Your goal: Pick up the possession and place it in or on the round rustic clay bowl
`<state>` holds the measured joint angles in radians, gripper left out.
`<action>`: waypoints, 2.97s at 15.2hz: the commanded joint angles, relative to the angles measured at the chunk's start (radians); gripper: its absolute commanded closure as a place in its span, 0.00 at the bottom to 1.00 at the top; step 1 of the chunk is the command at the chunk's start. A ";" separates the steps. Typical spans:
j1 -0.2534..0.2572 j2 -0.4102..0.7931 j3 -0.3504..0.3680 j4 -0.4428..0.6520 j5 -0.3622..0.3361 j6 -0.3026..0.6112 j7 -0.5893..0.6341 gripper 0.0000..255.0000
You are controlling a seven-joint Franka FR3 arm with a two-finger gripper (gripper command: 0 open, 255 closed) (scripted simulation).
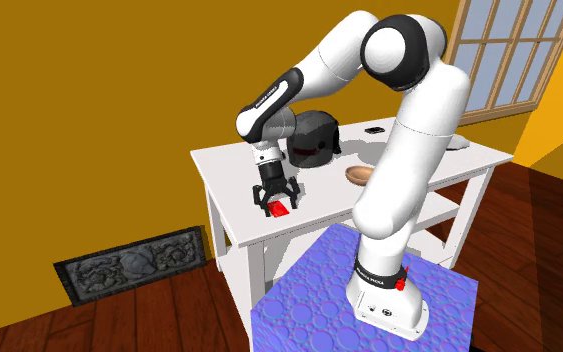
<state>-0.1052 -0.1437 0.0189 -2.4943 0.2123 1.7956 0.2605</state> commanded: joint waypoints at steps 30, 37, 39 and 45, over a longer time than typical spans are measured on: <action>-0.002 -0.129 -0.008 0.117 -0.011 -0.242 0.042 1.00; -0.015 -0.170 -0.026 0.161 -0.030 -0.331 0.035 1.00; -0.039 -0.194 -0.057 0.142 -0.067 -0.343 -0.007 1.00; -0.114 -0.240 -0.153 0.114 -0.188 -0.373 -0.139 1.00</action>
<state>-0.2054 -0.3765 -0.1160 -2.3805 0.0496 1.4311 0.1479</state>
